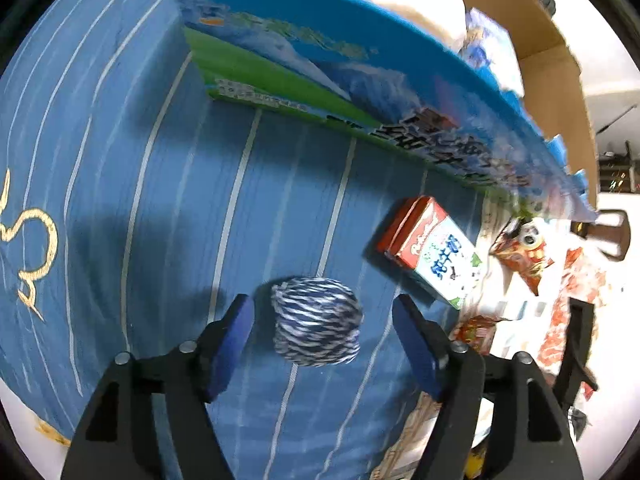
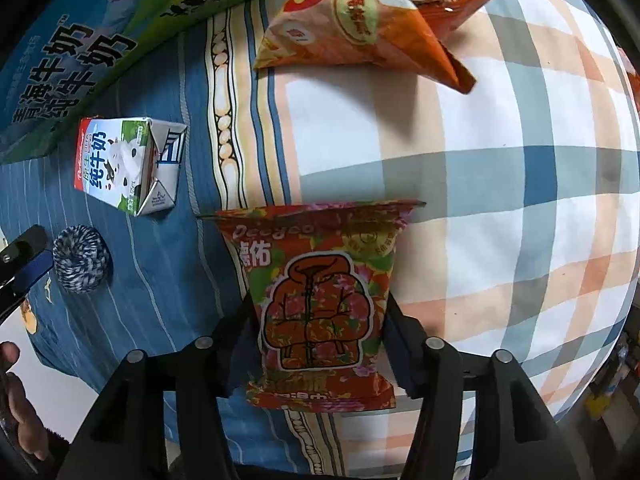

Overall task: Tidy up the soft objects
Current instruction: 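Grasp the blue-white yarn ball with the left tool while the right tool grasps the red snack bag, then carry the yarn ball with the left tool while the right tool carries the snack bag into the box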

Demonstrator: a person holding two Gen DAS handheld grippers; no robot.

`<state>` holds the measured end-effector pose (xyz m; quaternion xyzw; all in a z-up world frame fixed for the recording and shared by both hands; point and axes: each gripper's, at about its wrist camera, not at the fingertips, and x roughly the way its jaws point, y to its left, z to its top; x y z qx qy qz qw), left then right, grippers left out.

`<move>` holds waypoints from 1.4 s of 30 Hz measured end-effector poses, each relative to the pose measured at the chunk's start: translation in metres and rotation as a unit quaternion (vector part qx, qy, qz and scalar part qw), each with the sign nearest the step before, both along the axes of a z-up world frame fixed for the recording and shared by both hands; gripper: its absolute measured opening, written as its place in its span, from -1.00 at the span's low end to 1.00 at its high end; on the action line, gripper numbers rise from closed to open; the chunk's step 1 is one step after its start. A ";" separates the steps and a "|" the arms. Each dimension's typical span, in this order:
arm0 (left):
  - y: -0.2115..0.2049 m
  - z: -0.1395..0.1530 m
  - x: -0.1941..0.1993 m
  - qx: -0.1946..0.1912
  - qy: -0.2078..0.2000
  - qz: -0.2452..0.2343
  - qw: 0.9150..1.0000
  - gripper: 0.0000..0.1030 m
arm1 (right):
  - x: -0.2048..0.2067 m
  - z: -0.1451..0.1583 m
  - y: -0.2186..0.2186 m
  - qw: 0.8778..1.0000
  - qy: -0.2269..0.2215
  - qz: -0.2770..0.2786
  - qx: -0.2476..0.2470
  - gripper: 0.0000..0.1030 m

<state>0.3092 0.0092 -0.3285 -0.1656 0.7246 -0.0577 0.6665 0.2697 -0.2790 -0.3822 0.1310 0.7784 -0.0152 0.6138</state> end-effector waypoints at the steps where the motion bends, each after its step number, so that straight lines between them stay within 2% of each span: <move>1: -0.003 0.000 0.004 0.006 0.004 -0.007 1.000 0.37 | -0.005 -0.005 0.005 1.000 0.000 0.001 -0.002 0.23; 7: -0.050 -0.036 -0.012 0.028 0.056 -0.051 0.997 0.38 | -0.004 -0.018 0.009 1.000 0.005 -0.008 -0.008 0.28; 8: -0.051 -0.039 -0.014 0.035 0.053 -0.051 0.997 0.36 | -0.009 -0.020 -0.001 1.000 0.005 -0.010 -0.009 0.29; 10: -0.054 -0.034 -0.014 0.055 0.021 -0.051 0.997 -0.01 | -0.005 -0.019 -0.007 1.000 0.004 -0.010 -0.019 0.26; 11: -0.057 -0.033 -0.014 0.070 0.016 -0.060 0.996 -0.10 | -0.006 -0.023 -0.011 1.000 0.003 -0.008 -0.028 0.15; 13: -0.062 -0.028 -0.015 0.097 -0.004 -0.077 0.992 -0.10 | -0.006 -0.024 -0.010 0.999 -0.004 0.002 -0.048 0.03; 20: -0.084 -0.019 -0.031 0.120 -0.032 -0.094 0.988 -0.11 | -0.018 -0.017 0.000 0.999 -0.023 0.009 -0.039 -0.04; 26: -0.098 0.015 -0.046 0.105 -0.066 -0.088 0.988 -0.11 | -0.022 0.023 0.011 0.997 -0.065 0.023 -0.042 -0.05; 34: -0.098 0.094 -0.052 0.101 -0.142 -0.083 0.981 -0.11 | -0.028 0.097 0.026 0.987 -0.139 0.042 -0.073 -0.05; 42: -0.085 0.149 -0.052 0.086 -0.188 -0.074 0.976 -0.11 | -0.017 0.177 0.025 0.975 -0.205 0.056 -0.060 -0.05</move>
